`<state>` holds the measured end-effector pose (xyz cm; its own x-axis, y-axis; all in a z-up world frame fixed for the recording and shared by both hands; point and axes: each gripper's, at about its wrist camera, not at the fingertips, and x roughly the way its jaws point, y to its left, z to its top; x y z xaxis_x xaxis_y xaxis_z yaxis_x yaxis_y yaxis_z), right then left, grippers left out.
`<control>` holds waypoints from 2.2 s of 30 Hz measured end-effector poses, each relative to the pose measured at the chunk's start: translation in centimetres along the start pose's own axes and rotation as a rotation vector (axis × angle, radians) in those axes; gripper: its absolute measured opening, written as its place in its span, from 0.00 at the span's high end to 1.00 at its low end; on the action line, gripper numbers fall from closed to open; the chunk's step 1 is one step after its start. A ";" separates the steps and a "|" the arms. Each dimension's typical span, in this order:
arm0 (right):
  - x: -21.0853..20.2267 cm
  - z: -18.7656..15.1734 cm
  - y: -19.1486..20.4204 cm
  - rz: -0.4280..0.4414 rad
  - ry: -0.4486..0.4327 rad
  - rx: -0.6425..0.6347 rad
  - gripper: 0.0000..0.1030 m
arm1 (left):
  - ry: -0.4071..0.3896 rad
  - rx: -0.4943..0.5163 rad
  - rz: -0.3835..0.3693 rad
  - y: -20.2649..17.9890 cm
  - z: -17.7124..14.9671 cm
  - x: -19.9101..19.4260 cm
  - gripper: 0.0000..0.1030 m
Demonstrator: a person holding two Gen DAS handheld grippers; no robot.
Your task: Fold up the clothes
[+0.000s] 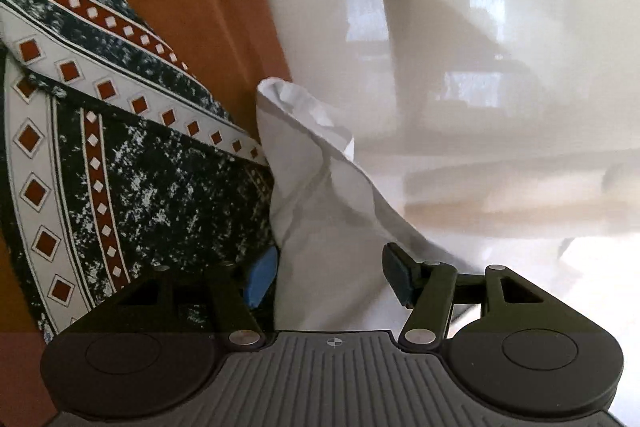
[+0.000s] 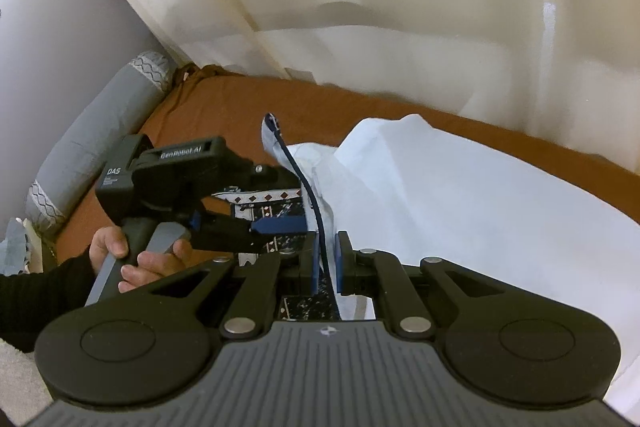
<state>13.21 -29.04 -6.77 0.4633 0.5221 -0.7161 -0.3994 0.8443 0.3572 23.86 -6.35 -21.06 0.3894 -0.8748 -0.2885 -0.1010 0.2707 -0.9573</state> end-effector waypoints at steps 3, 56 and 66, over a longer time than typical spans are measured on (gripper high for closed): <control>1.5 -0.4 1.4 0.044 0.040 -0.027 0.91 | -0.035 0.045 -0.008 -0.5 1.1 -1.6 0.31; 4.5 -8.5 16.3 0.007 0.309 -0.180 0.43 | 0.428 0.847 0.320 -4.3 -20.4 -12.5 0.86; 8.0 -8.6 16.3 -0.110 0.344 -0.096 0.48 | 0.464 0.865 0.336 -3.6 -20.8 -12.6 0.86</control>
<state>3.62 -12.11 -11.83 0.2209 0.3444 -0.9125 -0.4423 0.8692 0.2210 0.30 -4.68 -14.29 0.0529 -0.7200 -0.6919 0.6245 0.5645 -0.5397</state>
